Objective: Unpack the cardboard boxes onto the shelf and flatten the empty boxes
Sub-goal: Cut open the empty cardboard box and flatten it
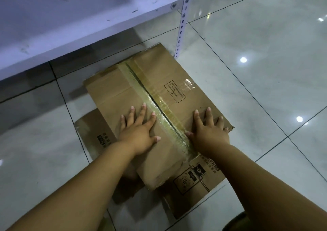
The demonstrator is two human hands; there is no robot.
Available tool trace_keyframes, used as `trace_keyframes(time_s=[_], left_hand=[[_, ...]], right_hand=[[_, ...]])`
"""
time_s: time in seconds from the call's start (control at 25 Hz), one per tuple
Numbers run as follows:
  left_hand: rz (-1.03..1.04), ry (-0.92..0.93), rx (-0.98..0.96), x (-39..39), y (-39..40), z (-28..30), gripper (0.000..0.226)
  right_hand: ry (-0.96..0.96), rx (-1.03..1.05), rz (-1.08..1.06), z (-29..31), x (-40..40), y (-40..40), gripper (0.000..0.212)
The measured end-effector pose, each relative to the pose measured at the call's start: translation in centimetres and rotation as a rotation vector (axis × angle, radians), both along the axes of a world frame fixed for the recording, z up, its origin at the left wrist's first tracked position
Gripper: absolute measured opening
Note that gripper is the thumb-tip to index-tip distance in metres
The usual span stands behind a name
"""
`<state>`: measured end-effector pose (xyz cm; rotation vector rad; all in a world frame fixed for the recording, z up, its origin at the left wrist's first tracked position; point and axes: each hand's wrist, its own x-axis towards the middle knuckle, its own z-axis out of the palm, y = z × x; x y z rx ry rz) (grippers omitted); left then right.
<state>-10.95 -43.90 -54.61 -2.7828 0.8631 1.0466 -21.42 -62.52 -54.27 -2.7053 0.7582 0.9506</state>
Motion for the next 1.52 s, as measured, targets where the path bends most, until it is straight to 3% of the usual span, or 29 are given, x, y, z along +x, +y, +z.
trace_keyframes(time_s=[0.44,0.76,1.2,1.52], left_hand=[[0.194,0.067,0.097,-8.1,-8.8,2.3,0.077],[0.127,0.079,0.147,-9.7,-10.4,2.1,0.083],[-0.075,0.074,0.0,-9.2,-11.5,0.8,0.085],[-0.237,0.089,-0.008,-5.5,-13.1,0.3,0.082]], right_hand=[[0.097,0.027,-0.078,1.8,-8.1,-6.7,0.081],[0.046,0.055,-0.178,1.2,-9.4,-7.1,0.077],[0.044,0.018,-0.424,1.6,-11.5,-7.3,0.088],[0.067,0.043,-0.433,1.7,-11.9,-6.9,0.091]])
